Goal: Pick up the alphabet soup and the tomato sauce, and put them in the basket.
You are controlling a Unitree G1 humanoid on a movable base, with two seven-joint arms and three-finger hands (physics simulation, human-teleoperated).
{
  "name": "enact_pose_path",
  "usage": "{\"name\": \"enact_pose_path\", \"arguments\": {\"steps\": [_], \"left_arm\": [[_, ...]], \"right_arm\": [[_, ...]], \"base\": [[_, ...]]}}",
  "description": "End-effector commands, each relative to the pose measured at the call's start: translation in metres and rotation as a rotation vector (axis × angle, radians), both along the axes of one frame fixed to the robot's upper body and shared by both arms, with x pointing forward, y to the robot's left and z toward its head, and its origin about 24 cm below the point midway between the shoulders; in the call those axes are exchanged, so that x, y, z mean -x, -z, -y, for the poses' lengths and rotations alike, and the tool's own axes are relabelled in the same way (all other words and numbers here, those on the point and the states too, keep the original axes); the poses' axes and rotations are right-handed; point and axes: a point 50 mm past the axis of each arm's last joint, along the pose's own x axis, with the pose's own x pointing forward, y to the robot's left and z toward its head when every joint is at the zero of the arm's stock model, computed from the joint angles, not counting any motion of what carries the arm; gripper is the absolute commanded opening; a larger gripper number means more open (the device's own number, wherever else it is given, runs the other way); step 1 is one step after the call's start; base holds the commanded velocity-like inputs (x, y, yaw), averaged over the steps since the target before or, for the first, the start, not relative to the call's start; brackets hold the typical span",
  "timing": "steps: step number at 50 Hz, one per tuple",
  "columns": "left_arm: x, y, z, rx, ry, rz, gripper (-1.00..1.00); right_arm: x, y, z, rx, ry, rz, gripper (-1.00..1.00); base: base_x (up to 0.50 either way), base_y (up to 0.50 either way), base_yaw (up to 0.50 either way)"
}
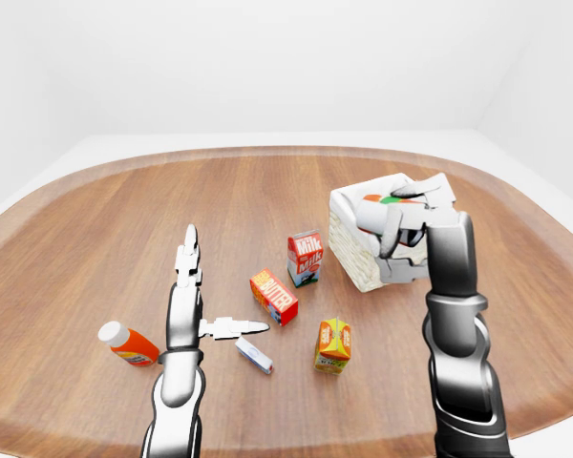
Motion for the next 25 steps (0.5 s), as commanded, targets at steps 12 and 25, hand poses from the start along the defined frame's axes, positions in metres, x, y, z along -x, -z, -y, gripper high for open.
{"name": "enact_pose_path", "arguments": {"steps": [12, 25], "left_arm": [[0.000, 0.000, 0.000, 0.006, -0.001, 0.001, 1.00], [0.000, 0.000, -0.001, 0.006, -0.002, 0.001, 1.00]], "right_arm": [[-0.048, -0.012, 0.004, 0.056, 0.080, 0.036, -1.00], [-0.080, -0.003, 0.016, 0.127, 0.203, -0.009, -1.00]], "base": [[0.00, 0.00, 0.00], [0.00, 0.00, 0.00]]}}
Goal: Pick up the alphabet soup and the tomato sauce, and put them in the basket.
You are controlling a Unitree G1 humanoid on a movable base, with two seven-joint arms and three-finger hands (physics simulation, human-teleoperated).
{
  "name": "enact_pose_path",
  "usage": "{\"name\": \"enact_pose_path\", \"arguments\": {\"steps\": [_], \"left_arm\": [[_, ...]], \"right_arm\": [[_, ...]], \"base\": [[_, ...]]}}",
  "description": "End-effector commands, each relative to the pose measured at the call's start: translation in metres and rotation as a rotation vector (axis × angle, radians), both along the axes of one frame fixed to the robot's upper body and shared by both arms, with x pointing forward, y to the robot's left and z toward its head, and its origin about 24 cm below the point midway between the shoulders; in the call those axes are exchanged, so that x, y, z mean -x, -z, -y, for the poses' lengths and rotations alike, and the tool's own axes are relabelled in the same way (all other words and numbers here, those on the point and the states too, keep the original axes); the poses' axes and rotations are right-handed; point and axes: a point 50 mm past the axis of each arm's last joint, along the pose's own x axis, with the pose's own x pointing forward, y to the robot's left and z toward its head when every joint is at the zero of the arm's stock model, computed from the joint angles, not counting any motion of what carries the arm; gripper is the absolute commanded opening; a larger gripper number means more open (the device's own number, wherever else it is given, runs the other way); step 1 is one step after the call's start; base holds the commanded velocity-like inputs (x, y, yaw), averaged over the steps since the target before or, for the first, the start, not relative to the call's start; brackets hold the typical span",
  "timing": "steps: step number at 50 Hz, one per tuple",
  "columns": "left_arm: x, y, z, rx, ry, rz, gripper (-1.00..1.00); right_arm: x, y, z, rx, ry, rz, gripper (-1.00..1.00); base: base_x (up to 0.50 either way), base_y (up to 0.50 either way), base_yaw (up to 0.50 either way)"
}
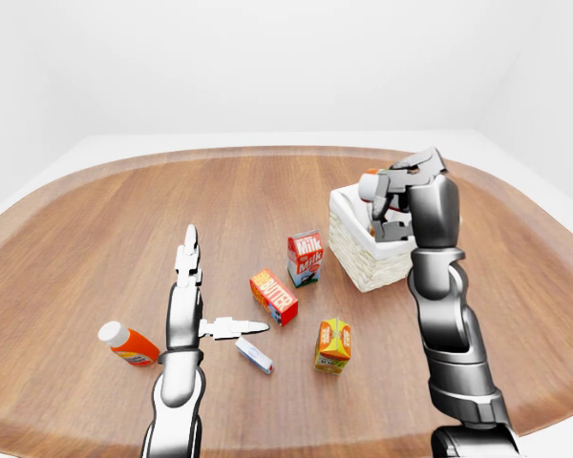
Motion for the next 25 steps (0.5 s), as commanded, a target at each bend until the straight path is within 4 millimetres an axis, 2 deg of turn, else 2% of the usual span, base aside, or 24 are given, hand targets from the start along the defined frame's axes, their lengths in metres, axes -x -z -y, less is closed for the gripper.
{"name": "enact_pose_path", "arguments": {"steps": [1, 8, 25], "left_arm": [[0.000, 0.000, -0.001, 0.006, -0.002, 0.001, 1.00], [0.000, 0.000, -0.001, 0.006, -0.002, 0.001, 1.00], [0.000, 0.000, -0.001, 0.006, -0.002, 0.001, 1.00]], "right_arm": [[-0.025, 0.004, 0.010, 0.028, 0.089, -0.016, -1.00], [-0.036, 0.010, 0.015, 0.053, 0.138, -0.036, -1.00], [-0.060, 0.008, 0.018, 0.181, 0.231, -0.035, -1.00]], "base": [[0.00, 0.00, 0.00], [0.00, 0.00, 0.00], [0.00, 0.00, 0.00]]}}
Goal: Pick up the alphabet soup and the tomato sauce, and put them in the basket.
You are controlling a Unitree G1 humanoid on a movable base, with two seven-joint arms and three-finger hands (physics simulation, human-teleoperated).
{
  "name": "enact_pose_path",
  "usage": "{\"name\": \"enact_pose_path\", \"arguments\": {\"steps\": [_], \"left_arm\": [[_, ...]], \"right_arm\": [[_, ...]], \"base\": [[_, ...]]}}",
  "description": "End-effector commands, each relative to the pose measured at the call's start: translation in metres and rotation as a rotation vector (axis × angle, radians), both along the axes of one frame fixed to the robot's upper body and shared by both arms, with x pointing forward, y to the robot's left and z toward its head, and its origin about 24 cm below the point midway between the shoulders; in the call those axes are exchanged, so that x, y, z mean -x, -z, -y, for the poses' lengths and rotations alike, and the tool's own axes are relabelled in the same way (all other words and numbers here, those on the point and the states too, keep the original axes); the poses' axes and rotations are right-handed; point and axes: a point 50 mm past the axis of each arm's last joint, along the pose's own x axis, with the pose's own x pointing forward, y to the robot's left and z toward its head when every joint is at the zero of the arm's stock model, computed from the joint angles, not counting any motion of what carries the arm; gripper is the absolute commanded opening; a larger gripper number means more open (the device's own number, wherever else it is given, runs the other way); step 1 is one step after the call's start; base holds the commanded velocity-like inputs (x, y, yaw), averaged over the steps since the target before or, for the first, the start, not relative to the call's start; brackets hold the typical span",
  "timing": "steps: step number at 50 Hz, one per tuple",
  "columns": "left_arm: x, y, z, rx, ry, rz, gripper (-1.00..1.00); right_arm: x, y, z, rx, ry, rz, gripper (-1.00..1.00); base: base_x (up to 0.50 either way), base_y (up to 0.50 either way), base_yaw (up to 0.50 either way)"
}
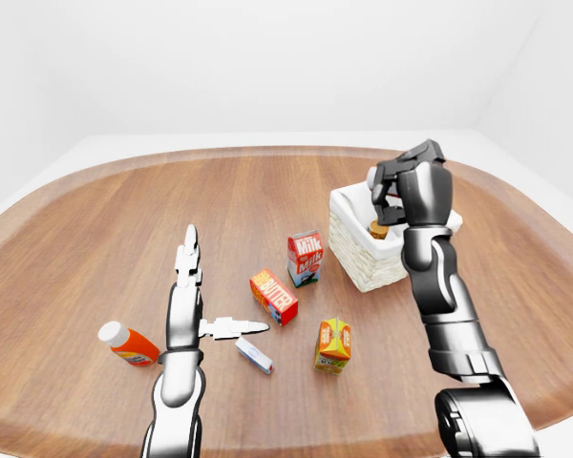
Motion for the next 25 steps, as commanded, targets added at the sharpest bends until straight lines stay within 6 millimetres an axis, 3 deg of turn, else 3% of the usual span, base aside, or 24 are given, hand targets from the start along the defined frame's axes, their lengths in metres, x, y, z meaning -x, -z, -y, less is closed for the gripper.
{"name": "enact_pose_path", "arguments": {"steps": [1, 19, 25], "left_arm": [[0.000, 0.000, -0.001, 0.005, -0.002, 0.002, 1.00], [0.000, 0.000, -0.001, 0.006, -0.002, 0.001, 1.00], [0.000, 0.000, -0.001, 0.006, -0.002, 0.001, 1.00]], "right_arm": [[-0.018, -0.001, 0.006, 0.069, 0.075, 0.006, -1.00], [-0.049, 0.005, 0.007, 0.184, 0.165, -0.034, -1.00], [-0.063, 0.014, 0.008, 0.245, 0.183, -0.135, -1.00]], "base": [[0.00, 0.00, 0.00], [0.00, 0.00, 0.00], [0.00, 0.00, 0.00]]}}
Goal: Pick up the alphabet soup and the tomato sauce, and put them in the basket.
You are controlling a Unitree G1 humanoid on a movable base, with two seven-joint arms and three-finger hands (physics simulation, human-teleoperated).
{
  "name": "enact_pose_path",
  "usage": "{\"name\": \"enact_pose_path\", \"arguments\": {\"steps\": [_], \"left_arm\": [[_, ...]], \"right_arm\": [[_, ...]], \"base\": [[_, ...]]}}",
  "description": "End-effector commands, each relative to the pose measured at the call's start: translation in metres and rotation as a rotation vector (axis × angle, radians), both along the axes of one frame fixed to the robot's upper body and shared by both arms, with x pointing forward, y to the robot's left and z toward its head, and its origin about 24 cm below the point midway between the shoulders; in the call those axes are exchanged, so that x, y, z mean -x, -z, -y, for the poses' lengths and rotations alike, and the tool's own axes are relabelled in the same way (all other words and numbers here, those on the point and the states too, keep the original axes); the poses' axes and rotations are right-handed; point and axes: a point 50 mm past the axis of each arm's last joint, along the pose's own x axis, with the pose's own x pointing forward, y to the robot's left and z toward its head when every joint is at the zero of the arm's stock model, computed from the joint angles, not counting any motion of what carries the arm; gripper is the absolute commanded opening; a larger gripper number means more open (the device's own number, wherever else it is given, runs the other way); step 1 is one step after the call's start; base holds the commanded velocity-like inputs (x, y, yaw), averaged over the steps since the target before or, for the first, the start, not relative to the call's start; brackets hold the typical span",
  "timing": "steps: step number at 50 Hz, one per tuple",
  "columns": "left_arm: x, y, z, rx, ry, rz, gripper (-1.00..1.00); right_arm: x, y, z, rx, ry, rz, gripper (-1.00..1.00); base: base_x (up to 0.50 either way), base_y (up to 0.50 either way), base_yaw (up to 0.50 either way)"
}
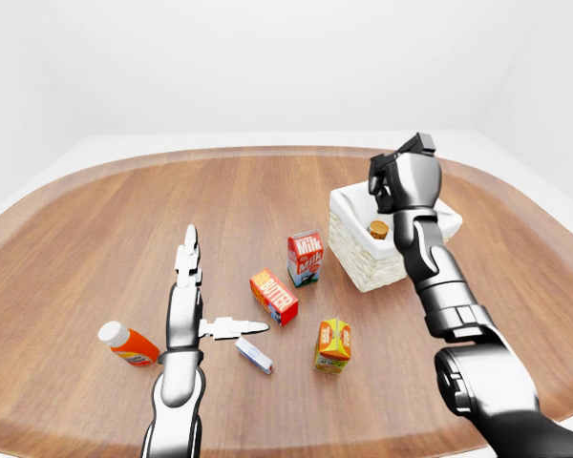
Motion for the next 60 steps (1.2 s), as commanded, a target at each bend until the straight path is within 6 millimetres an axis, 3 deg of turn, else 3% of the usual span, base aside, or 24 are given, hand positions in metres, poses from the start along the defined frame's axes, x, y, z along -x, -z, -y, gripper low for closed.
{"name": "enact_pose_path", "arguments": {"steps": [1, 16, 36, 60], "left_arm": [[0.000, 0.000, -0.001, 0.006, -0.002, 0.001, 1.00], [-0.001, 0.000, -0.001, 0.010, -0.003, 0.002, 1.00], [-0.002, 0.002, -0.001, 0.012, -0.003, -0.006, 1.00], [-0.002, 0.000, -0.001, 0.013, -0.004, 0.002, 1.00]], "right_arm": [[-0.021, 0.007, 0.003, 0.054, 0.046, -0.105, -1.00], [-0.033, 0.020, 0.007, 0.115, 0.086, -0.262, -1.00], [-0.037, 0.011, 0.010, 0.126, 0.103, -0.274, -1.00], [-0.036, 0.023, 0.008, 0.170, 0.102, -0.322, -1.00]], "base": [[0.00, 0.00, 0.00], [0.00, 0.00, 0.00], [0.00, 0.00, 0.00], [0.00, 0.00, 0.00]]}}
